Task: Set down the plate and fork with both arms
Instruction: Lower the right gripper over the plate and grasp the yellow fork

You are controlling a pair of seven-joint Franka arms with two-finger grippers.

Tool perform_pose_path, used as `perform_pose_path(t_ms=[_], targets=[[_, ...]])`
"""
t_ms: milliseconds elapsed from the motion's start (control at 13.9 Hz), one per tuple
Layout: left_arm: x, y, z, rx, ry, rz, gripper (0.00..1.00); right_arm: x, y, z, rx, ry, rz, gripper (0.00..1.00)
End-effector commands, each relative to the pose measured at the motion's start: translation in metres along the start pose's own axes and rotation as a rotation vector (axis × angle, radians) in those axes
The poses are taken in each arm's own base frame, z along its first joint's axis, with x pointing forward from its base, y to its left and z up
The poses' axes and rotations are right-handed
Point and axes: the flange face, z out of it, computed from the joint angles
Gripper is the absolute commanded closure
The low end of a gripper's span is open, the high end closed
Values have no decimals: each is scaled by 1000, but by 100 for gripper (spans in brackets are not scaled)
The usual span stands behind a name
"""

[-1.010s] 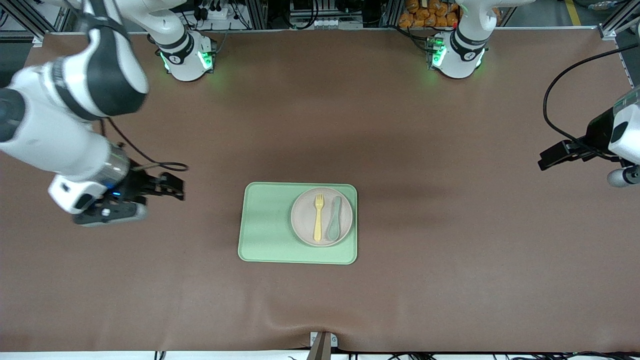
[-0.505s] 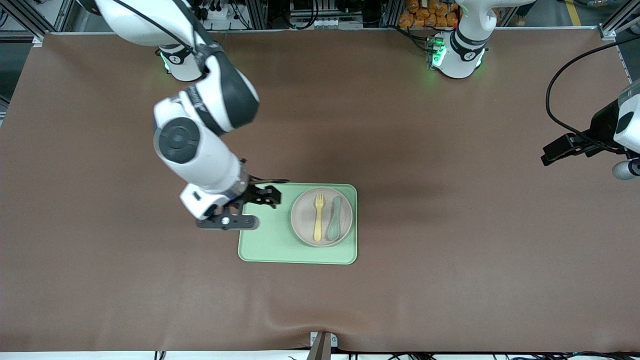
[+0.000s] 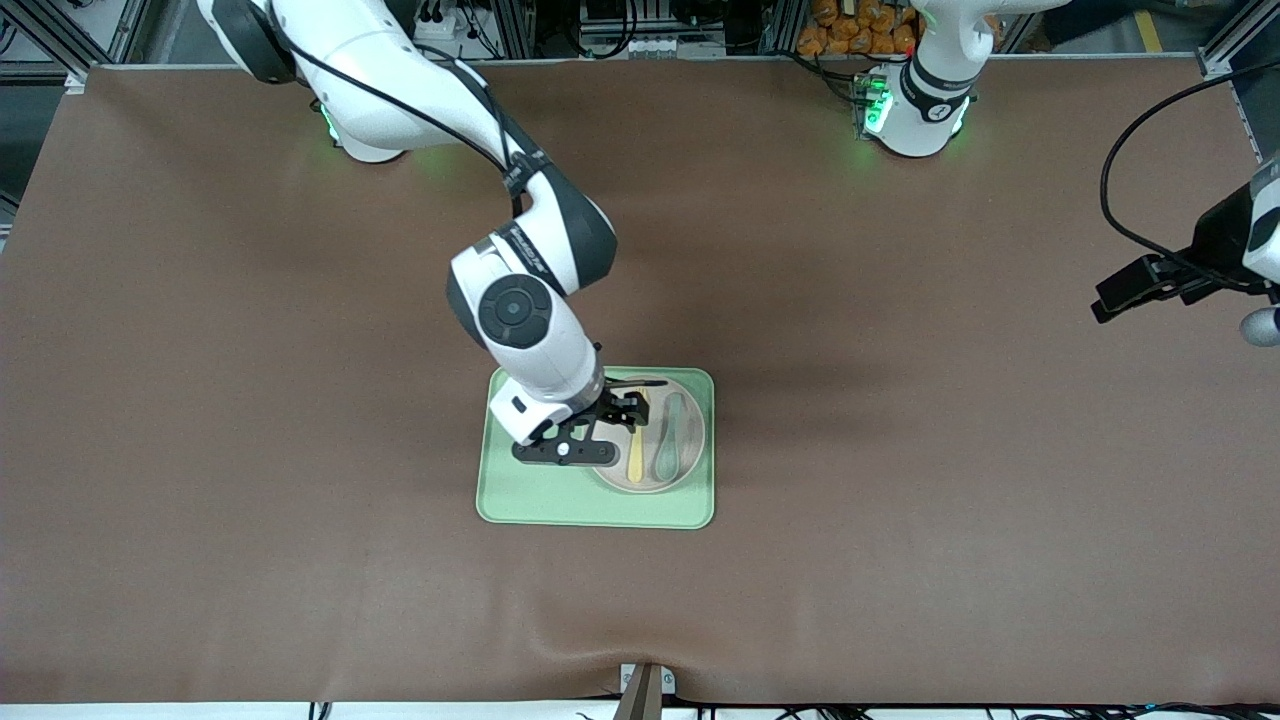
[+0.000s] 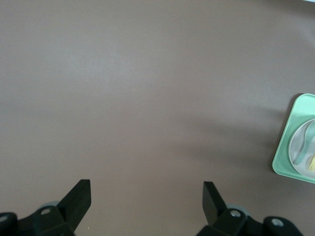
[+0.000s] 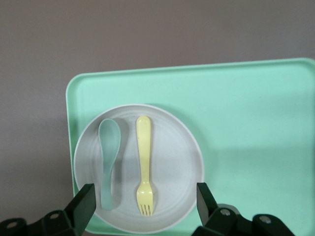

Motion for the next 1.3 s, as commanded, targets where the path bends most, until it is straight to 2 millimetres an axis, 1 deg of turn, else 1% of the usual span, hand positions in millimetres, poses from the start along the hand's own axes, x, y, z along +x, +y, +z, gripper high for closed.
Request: perform_pose_path(t_ms=[0, 72, 144, 216, 289, 361, 577, 722, 794, 866, 1010, 1227], targets=[[-9, 3, -3, 13, -1, 31, 0, -2, -10, 24, -23, 11, 2, 14], [-10, 5, -4, 12, 0, 34, 0, -6, -9, 35, -37, -2, -2, 16], [-10, 6, -5, 7, 0, 36, 0, -14, -15, 41, -50, -7, -19, 17], [-10, 6, -6, 4, 1, 36, 0, -17, -13, 53, -60, -20, -16, 19], [-10, 6, -5, 4, -1, 36, 0, -19, -15, 60, -62, -25, -8, 21], [-10, 6, -6, 2, 2, 34, 0, -25, -18, 69, -68, -28, -6, 21], [-10, 6, -7, 1, 3, 34, 0, -29, -21, 90, -61, -13, -10, 22], [-10, 6, -6, 1, 0, 34, 0, -31, -21, 99, -62, -14, 5, 24], [-11, 6, -6, 1, 0, 34, 0, -35, -25, 102, -62, -14, 0, 27], [-12, 6, -7, 1, 0, 34, 0, -39, -28, 104, -68, -13, -9, 32], [-13, 6, -7, 1, -3, 36, 0, -40, -28, 106, -71, -15, -10, 37], [-13, 5, -7, 2, -6, 34, 0, -43, -27, 114, -85, -16, 3, 38]])
